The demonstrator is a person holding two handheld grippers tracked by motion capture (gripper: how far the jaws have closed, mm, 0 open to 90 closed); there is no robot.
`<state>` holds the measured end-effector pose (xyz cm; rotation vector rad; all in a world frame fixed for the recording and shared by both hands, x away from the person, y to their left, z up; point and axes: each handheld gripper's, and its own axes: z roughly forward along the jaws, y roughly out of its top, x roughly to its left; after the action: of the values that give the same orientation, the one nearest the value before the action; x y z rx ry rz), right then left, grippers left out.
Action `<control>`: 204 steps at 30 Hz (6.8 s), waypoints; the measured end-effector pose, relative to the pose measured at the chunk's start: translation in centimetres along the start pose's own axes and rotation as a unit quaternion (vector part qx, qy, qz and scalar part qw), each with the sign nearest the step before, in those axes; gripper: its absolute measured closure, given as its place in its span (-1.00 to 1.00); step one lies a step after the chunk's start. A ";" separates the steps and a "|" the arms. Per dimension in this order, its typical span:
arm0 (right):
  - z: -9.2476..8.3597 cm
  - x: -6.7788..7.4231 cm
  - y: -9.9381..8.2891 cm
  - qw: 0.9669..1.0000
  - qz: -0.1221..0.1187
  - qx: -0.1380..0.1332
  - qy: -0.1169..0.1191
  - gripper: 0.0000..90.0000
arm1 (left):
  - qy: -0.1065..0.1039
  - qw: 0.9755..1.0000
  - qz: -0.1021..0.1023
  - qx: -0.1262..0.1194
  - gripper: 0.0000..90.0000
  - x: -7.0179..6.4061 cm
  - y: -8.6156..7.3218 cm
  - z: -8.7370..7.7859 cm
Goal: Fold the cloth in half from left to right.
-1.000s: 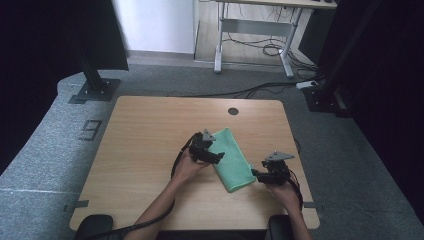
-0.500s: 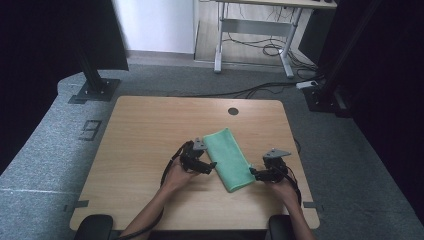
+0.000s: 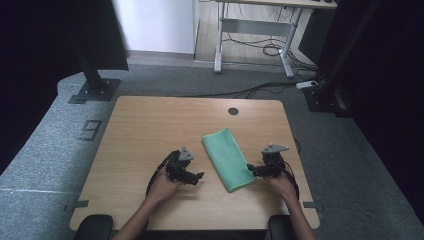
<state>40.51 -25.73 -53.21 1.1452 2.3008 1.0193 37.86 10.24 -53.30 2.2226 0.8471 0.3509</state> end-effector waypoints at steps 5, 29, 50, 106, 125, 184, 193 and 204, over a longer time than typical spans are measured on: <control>1.2 -0.2 0.5 1.000 0.004 0.009 -0.001 -0.70 | 0.016 1.000 -0.001 0.010 -1.00 0.2 -1.5 -0.5; 1.9 0.5 -0.5 1.000 0.002 0.029 0.008 -0.63 | 0.028 0.999 -0.031 0.035 -1.00 3.0 -5.7 -3.5; 2.4 4.3 0.2 0.998 -0.041 0.033 0.041 -0.63 | 0.029 0.998 -0.035 0.034 -1.00 3.2 -6.0 -3.8; 8.6 6.4 6.1 0.999 -0.039 0.027 0.012 -0.49 | 0.057 0.997 0.007 0.054 -0.78 1.1 -2.4 -1.8; 8.2 7.1 6.1 0.999 -0.039 0.013 0.026 -0.51 | 0.043 0.998 0.009 0.044 -0.81 0.9 -3.0 -4.0; 1.0 3.3 -2.3 0.999 -0.006 0.026 0.022 -1.00 | 0.042 0.997 -0.047 0.035 -1.00 5.7 -8.7 -6.6; 1.0 3.3 -2.4 1.000 -0.005 0.021 0.019 -1.00 | 0.044 0.997 -0.051 0.035 -1.00 5.7 -8.7 -6.5; 1.0 3.3 -2.4 1.000 -0.003 0.020 0.018 -1.00 | 0.046 0.997 -0.051 0.036 -1.00 5.7 -8.7 -6.6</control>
<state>37.80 -23.65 -55.71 1.1428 2.3623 1.0033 34.95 22.10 -54.89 2.2329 1.0319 0.3810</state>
